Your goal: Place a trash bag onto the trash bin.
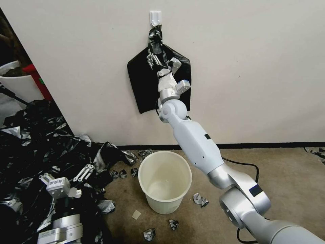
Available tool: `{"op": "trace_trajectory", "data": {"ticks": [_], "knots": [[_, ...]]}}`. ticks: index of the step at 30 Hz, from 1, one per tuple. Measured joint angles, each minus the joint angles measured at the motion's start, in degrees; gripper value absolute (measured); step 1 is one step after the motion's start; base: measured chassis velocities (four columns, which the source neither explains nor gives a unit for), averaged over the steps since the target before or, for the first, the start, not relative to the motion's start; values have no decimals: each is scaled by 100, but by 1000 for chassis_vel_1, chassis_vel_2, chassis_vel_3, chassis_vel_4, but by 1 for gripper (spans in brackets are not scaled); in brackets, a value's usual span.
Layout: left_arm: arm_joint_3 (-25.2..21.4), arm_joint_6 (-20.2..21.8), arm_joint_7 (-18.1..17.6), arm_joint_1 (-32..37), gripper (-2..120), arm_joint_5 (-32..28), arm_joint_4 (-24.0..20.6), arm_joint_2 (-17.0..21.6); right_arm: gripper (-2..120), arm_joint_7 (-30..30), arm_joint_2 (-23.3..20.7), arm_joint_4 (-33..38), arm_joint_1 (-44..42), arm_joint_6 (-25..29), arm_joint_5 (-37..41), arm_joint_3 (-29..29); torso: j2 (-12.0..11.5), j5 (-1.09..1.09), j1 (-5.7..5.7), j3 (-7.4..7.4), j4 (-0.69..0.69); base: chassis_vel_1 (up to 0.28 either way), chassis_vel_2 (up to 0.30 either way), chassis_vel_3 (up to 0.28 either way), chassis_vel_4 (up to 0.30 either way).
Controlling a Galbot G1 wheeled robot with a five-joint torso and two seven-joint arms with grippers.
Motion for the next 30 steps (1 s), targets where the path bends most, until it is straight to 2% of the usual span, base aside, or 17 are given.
{"op": "trace_trajectory", "data": {"ticks": [7, 10, 13, 17, 19, 30], "knots": [[13, -2, -1, -43, 100, 4, 68, 0, 79, -232, -3, -94, 108, 24, 121, 18, 0, 0, 0, 0, -2, 0, 0, 0, 0], [13, -4, -1, -51, 100, 5, 84, 0, 75, -265, -7, -95, 119, 25, 145, 22, 0, 0, 0, 0, -2, 0, 0, 0, 0], [13, -10, -5, -61, 100, 5, 107, 0, 63, -282, -11, -87, 121, 25, 164, 26, 0, 0, 0, 0, -2, 0, 0, 0, 0], [13, -12, -7, -66, 100, 5, 124, 0, 54, -288, -12, -67, 120, 2, 169, 17, 0, 0, 1, 2, 1, 0, 0, 0, 0], [14, -14, -12, -83, 100, 5, 147, 0, 44, -321, -10, -80, 107, -15, 172, -13, 0, 0, 1, 2, 2, 0, 0, 0, 0], [29, -19, -14, -122, 100, 11, 244, 0, 40, -441, -4, -230, 159, -4, 192, 59, 0, 0, 0, 1, 2, 0, 0, 0, 0]]}}
